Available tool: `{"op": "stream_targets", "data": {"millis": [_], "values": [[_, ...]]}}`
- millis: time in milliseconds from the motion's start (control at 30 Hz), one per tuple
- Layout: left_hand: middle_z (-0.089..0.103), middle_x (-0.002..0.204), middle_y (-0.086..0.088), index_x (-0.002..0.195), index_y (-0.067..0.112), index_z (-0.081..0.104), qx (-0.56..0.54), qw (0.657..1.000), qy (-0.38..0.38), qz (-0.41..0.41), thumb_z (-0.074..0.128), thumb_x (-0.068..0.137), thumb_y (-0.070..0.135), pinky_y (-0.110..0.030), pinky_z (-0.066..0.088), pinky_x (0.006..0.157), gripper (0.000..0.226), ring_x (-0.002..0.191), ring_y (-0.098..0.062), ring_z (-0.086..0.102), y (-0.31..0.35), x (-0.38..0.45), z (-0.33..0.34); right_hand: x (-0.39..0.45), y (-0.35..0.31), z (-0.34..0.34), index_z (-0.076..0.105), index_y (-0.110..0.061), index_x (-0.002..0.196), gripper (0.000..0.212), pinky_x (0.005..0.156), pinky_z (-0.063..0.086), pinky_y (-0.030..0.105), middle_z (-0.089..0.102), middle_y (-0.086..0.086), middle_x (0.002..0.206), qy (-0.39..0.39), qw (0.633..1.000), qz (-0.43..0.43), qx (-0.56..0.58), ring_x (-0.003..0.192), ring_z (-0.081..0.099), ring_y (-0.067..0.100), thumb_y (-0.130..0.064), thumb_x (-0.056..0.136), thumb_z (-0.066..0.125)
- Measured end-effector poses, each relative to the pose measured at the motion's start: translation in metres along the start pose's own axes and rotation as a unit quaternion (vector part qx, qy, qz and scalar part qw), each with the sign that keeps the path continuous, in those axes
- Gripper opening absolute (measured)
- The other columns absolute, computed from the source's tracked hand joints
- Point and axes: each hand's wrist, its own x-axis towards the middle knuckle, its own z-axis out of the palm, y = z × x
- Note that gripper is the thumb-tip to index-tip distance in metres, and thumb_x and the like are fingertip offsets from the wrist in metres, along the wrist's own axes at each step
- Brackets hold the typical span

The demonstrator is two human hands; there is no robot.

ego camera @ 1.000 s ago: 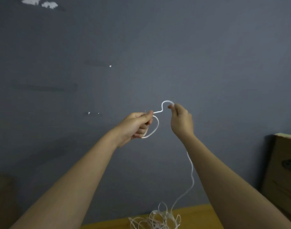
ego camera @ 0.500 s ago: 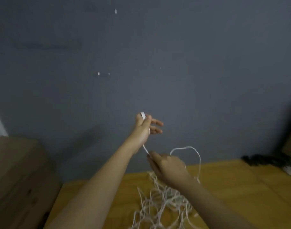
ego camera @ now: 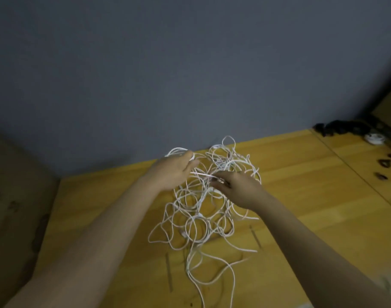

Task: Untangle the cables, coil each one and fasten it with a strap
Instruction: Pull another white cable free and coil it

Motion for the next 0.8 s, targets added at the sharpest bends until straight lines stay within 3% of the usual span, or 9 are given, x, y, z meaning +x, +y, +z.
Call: {"op": "stream_targets", "data": {"millis": [100, 200, 267, 333, 433, 500, 600, 700, 800], "values": [[0.050, 0.078, 0.004, 0.082, 0.023, 0.038, 0.017, 0.998, -0.023, -0.047, 0.023, 0.080, 0.077, -0.033, 0.038, 0.056, 0.056, 0.072, -0.019, 0.053, -0.014, -0.017, 0.013, -0.016, 0.038, 0.010, 0.065, -0.025, 0.113, 0.023, 0.063, 0.036, 0.030, 0.069, 0.001, 0.104, -0.032, 0.998, 0.038, -0.042, 0.094, 0.062, 0.027, -0.032, 0.099, 0.049], [0.057, 0.086, -0.002, 0.091, 0.017, 0.049, -0.037, 0.996, -0.056, -0.058, 0.025, 0.074, 0.079, -0.040, 0.046, 0.065, 0.068, 0.078, -0.023, 0.058, -0.020, -0.034, 0.027, -0.024, 0.052, 0.011, 0.070, -0.020, 0.105, 0.017, 0.062, 0.052, 0.035, 0.070, 0.010, 0.098, 0.023, 0.985, 0.061, 0.162, 0.076, 0.064, 0.022, -0.024, 0.095, 0.057], [0.060, 0.098, -0.011, 0.100, 0.009, 0.054, -0.107, 0.989, -0.068, -0.073, 0.027, 0.079, 0.073, -0.045, 0.047, 0.079, 0.073, 0.088, -0.026, 0.060, -0.019, -0.040, 0.034, -0.025, 0.047, 0.006, 0.073, -0.020, 0.085, 0.014, 0.056, 0.049, 0.025, 0.065, 0.010, 0.077, 0.034, 0.950, 0.060, 0.305, 0.064, 0.058, 0.013, -0.030, 0.088, 0.063], [0.057, 0.082, -0.013, 0.091, 0.006, 0.052, -0.181, 0.978, -0.035, -0.100, 0.029, 0.081, 0.070, -0.044, 0.045, 0.074, 0.069, 0.075, -0.024, 0.057, -0.017, -0.040, 0.033, -0.022, 0.036, -0.005, 0.073, -0.022, 0.077, 0.020, 0.059, 0.045, 0.019, 0.055, 0.001, 0.062, 0.023, 0.929, 0.052, 0.365, 0.063, 0.057, 0.011, -0.038, 0.084, 0.063], [0.043, 0.067, 0.005, 0.077, 0.012, 0.045, -0.266, 0.954, 0.025, -0.135, 0.037, 0.091, 0.060, -0.035, 0.039, 0.067, 0.050, 0.063, -0.011, 0.047, -0.007, -0.033, 0.025, -0.013, 0.012, -0.022, 0.065, -0.019, 0.092, 0.026, 0.072, 0.053, 0.028, 0.041, -0.002, 0.056, -0.022, 0.841, 0.032, 0.540, 0.061, 0.059, 0.020, -0.039, 0.093, 0.049], [0.036, 0.059, 0.012, 0.078, 0.020, 0.046, -0.372, 0.915, 0.051, -0.146, 0.041, 0.097, 0.048, -0.029, 0.033, 0.057, 0.034, 0.054, -0.007, 0.038, 0.005, -0.025, 0.013, -0.005, -0.006, -0.036, 0.057, -0.014, 0.102, 0.032, 0.056, 0.049, 0.026, 0.033, -0.003, 0.054, -0.040, 0.794, 0.016, 0.606, 0.044, 0.040, 0.014, -0.040, 0.097, 0.039], [0.026, 0.048, 0.013, 0.066, 0.021, 0.037, -0.513, 0.842, 0.078, -0.150, 0.044, 0.096, 0.041, -0.016, 0.019, 0.040, 0.037, 0.040, -0.003, 0.021, 0.024, -0.017, -0.021, 0.006, -0.026, -0.068, 0.061, -0.017, 0.097, 0.031, 0.042, 0.027, 0.018, 0.028, -0.008, 0.052, 0.039, 0.841, 0.006, 0.539, 0.043, 0.022, 0.007, -0.038, 0.100, 0.037], [0.019, 0.043, 0.011, 0.050, 0.023, 0.029, -0.608, 0.782, 0.065, -0.121, 0.040, 0.091, 0.045, -0.016, 0.013, 0.035, 0.048, 0.036, -0.004, 0.011, 0.038, -0.021, -0.062, 0.020, -0.036, -0.109, 0.065, -0.025, 0.085, 0.028, 0.049, 0.034, 0.021, 0.047, -0.010, 0.054, 0.214, 0.944, -0.034, 0.250, 0.049, 0.040, 0.005, -0.038, 0.099, 0.043], [0.013, 0.045, 0.010, 0.043, 0.023, 0.033, -0.715, 0.696, 0.040, -0.054, 0.038, 0.088, 0.048, -0.021, 0.006, 0.039, 0.051, 0.042, -0.009, 0.003, 0.057, -0.028, -0.107, 0.036, -0.043, -0.141, 0.059, -0.023, 0.084, 0.037, 0.053, 0.033, 0.033, 0.052, -0.003, 0.058, 0.299, 0.952, -0.001, 0.058, 0.062, 0.051, 0.021, -0.055, 0.093, 0.043]]}}
